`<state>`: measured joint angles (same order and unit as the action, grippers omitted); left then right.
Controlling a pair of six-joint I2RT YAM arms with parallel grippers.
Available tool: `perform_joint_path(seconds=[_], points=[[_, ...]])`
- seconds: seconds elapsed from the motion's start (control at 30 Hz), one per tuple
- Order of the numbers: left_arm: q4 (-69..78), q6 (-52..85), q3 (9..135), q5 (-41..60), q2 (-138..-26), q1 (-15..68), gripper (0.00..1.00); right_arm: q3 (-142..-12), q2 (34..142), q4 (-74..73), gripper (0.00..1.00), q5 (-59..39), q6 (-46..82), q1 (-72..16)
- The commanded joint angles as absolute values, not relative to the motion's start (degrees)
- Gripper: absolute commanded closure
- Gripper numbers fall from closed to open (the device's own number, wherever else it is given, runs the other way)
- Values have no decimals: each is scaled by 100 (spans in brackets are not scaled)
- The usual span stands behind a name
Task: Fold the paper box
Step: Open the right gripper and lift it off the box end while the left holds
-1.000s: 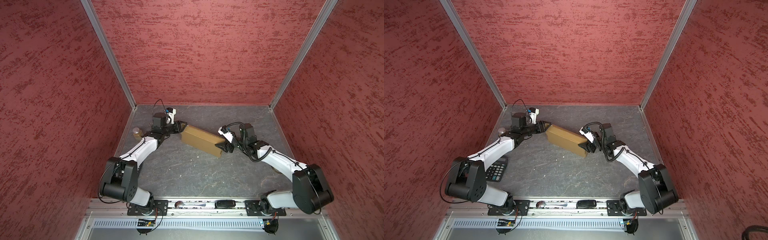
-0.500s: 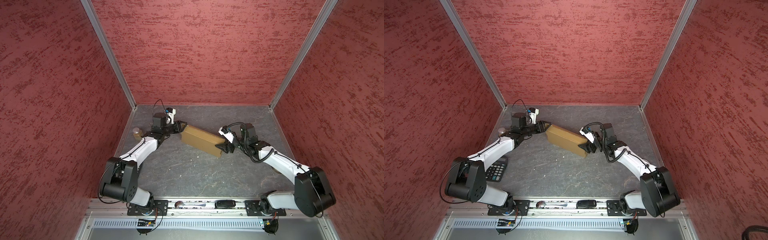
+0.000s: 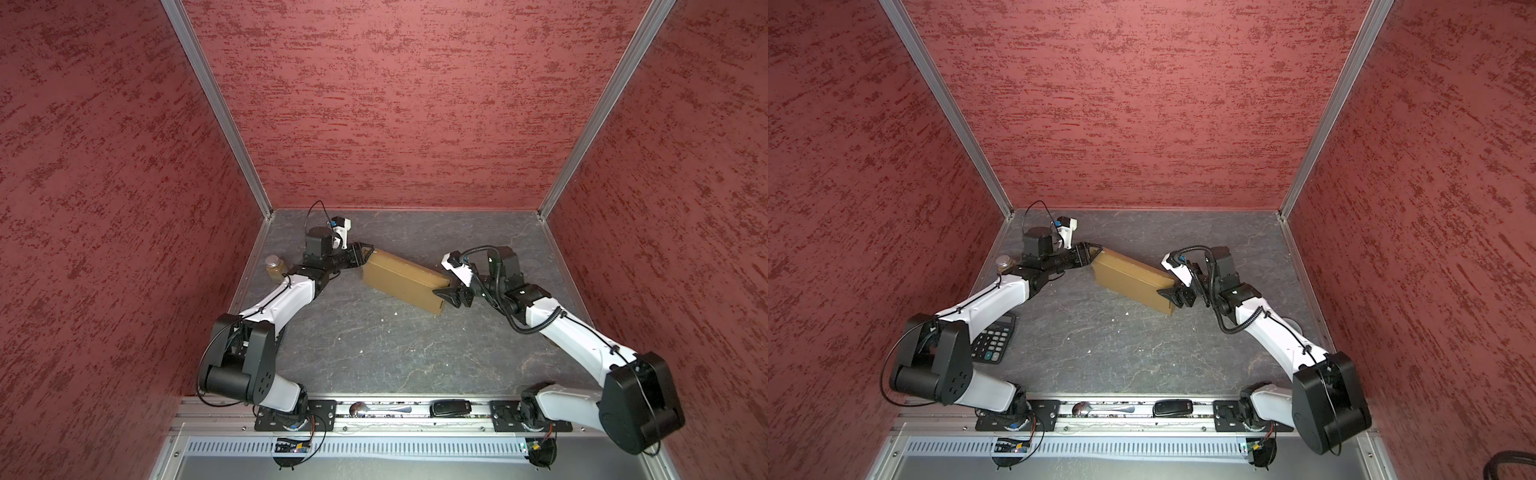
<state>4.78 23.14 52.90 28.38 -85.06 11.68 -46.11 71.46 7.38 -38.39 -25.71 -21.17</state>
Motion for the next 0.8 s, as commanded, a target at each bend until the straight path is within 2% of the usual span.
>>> perform_joint_path(seconds=[0.0, 0.47, 0.67, 0.77], points=[[518, 2329, 5180, 2725, -8437, 1160, 51, -4768, 6894, 858, 24, -3956, -2498, -2135], [613, 2294, 5120, 2696, -8414, 1161, 51, -4987, 6320, 729, 20, -3594, -1498, -2136], [654, 2263, 5115, 2729, -8427, 1160, 50, -5455, 6521, 1167, 20, -3142, -718, -2136], [659, 2243, 5112, 2733, -8379, 1160, 50, -5752, 6728, 1500, 23, -3080, -412, -2135]])
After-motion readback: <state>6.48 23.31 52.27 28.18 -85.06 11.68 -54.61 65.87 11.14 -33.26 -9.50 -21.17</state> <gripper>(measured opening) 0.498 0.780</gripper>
